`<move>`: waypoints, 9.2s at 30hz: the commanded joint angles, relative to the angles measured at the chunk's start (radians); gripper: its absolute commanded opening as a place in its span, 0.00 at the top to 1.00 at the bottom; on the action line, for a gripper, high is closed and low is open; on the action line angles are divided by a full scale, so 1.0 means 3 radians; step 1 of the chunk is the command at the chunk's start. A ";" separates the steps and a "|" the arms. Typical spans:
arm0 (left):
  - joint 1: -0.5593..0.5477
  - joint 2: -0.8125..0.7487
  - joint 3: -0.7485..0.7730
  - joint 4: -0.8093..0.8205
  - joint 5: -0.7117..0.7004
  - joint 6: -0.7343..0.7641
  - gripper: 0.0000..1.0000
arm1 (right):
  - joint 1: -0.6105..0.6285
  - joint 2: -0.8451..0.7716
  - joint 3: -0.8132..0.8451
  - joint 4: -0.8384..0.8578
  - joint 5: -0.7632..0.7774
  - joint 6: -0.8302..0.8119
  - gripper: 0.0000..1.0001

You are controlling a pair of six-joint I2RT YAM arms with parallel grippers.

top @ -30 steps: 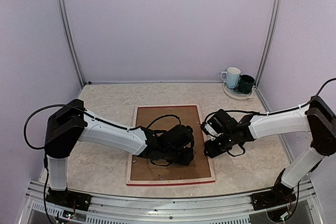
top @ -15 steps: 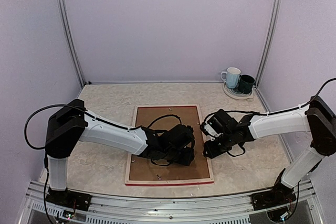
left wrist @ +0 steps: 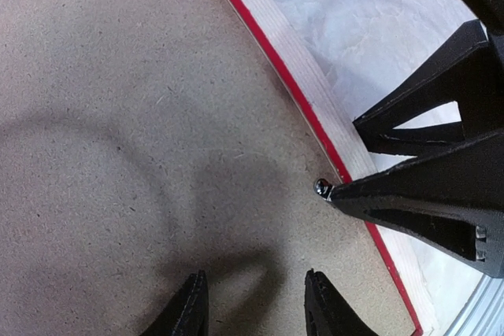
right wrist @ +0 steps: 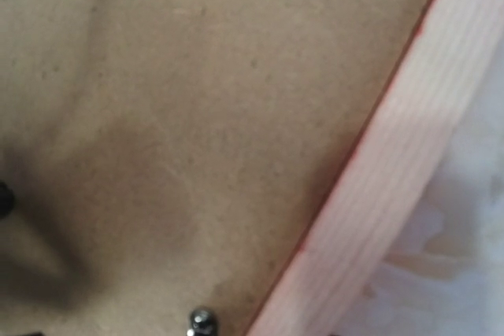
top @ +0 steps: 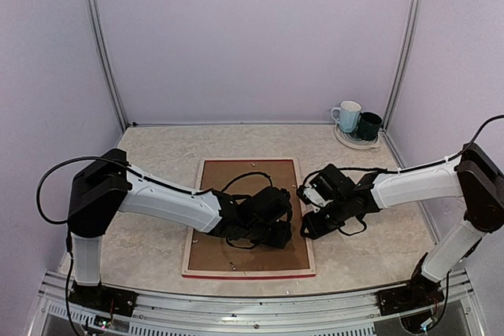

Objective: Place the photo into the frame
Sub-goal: Press the fastener onto the backboard.

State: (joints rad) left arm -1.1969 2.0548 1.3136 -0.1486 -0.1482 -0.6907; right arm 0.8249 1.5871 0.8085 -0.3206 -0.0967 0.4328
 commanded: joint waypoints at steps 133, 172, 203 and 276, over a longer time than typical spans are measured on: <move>-0.0043 -0.0234 -0.0490 0.0405 0.0066 -0.0116 0.66 | 0.0226 -0.0071 0.0517 -0.0432 0.0674 0.0090 0.48; -0.0091 -0.0064 -0.0398 0.0343 0.0136 -0.0088 0.66 | 0.0237 0.0153 0.0454 -0.0379 0.0734 0.0089 0.64; -0.0091 0.0006 -0.0330 0.0223 0.0074 -0.0090 0.66 | 0.0321 0.0509 0.0307 -0.0354 0.0993 0.0177 0.83; -0.0003 -0.0424 -0.0780 0.0810 0.0136 -0.0212 0.67 | 0.0300 0.0668 0.0786 -0.0530 0.1174 0.0122 0.52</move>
State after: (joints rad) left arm -1.1831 1.8923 1.0828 0.0586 -0.1352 -0.7364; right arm 0.9180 1.7416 1.0264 -0.4587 0.2256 0.4759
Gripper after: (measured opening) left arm 0.327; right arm 0.477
